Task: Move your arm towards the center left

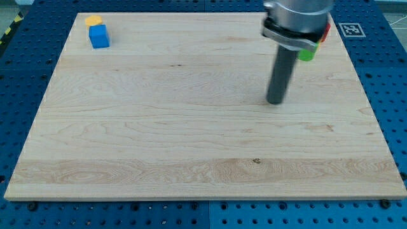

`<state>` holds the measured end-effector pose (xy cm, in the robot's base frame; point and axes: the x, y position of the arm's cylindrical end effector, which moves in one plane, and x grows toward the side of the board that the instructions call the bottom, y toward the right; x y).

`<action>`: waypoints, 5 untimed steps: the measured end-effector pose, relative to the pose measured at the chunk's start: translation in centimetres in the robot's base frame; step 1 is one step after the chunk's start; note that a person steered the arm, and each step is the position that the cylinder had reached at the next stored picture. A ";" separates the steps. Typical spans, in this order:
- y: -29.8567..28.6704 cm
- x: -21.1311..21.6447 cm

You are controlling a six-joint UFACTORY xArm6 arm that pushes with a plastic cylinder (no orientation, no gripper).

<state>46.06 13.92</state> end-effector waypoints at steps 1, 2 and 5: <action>0.1 0.0; -0.9 0.0; -27.3 0.2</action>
<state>46.29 -13.42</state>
